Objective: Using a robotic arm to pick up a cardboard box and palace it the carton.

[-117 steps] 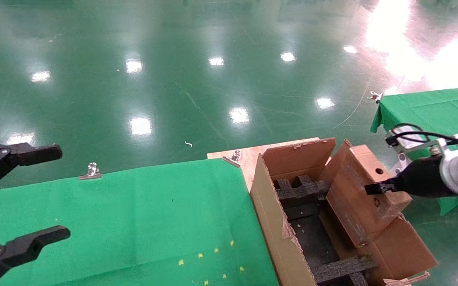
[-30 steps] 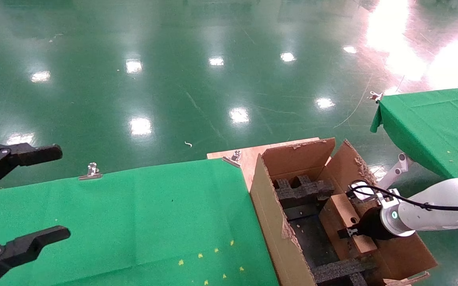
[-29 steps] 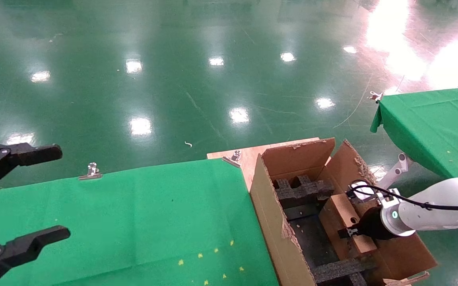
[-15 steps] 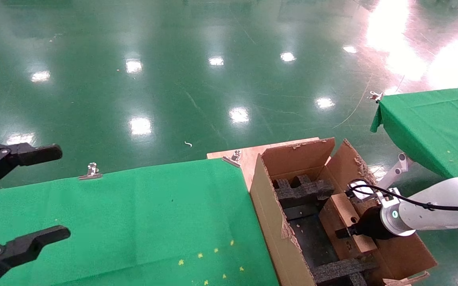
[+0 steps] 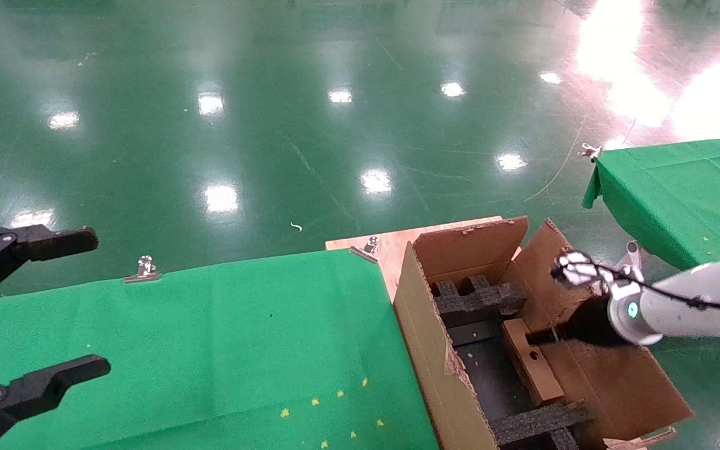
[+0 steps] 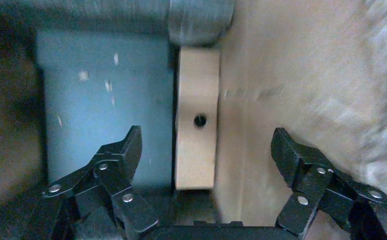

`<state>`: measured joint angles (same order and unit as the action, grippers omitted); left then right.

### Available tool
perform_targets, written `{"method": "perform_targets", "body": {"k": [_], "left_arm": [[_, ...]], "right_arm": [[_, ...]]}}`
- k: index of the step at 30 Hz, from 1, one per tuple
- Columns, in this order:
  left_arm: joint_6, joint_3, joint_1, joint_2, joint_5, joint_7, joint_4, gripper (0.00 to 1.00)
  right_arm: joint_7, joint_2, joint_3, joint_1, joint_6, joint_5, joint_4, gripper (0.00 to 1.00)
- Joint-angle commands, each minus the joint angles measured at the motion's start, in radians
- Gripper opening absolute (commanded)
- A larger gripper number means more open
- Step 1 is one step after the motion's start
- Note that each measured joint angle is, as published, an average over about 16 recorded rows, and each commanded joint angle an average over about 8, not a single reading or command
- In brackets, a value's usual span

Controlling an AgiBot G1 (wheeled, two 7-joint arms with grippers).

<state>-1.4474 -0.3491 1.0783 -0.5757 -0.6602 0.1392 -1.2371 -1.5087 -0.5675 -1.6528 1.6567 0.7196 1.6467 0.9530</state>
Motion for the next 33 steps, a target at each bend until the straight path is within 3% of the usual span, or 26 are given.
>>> {"method": "perform_targets", "body": {"k": [1,9,15,22,33], "left_arm": [[0.000,0.000,0.000,0.000,0.000,0.000,0.000,1.00],[0.000,0.000,0.000,0.000,0.000,0.000,0.000,1.00],[0.000,0.000,0.000,0.000,0.000,0.000,0.000,1.00],[0.000,0.000,0.000,0.000,0.000,0.000,0.000,1.00],[0.001,0.000,0.000,0.000,0.001,0.000,0.000,1.00]], "right_arm": [[-0.006,0.005,0.006,0.022,-0.003,0.014,0.009,1.00],[0.034,0.011,0.089,0.166,0.019,-0.056,0.125,1.00],[0.103,0.014,0.177,0.223,0.099,-0.275,0.191,1.00],[0.179,0.016,0.263,0.235,0.197,-0.495,0.175,1.00],[0.232,0.015,0.321,0.195,0.233,-0.538,0.175,1.00]]}}
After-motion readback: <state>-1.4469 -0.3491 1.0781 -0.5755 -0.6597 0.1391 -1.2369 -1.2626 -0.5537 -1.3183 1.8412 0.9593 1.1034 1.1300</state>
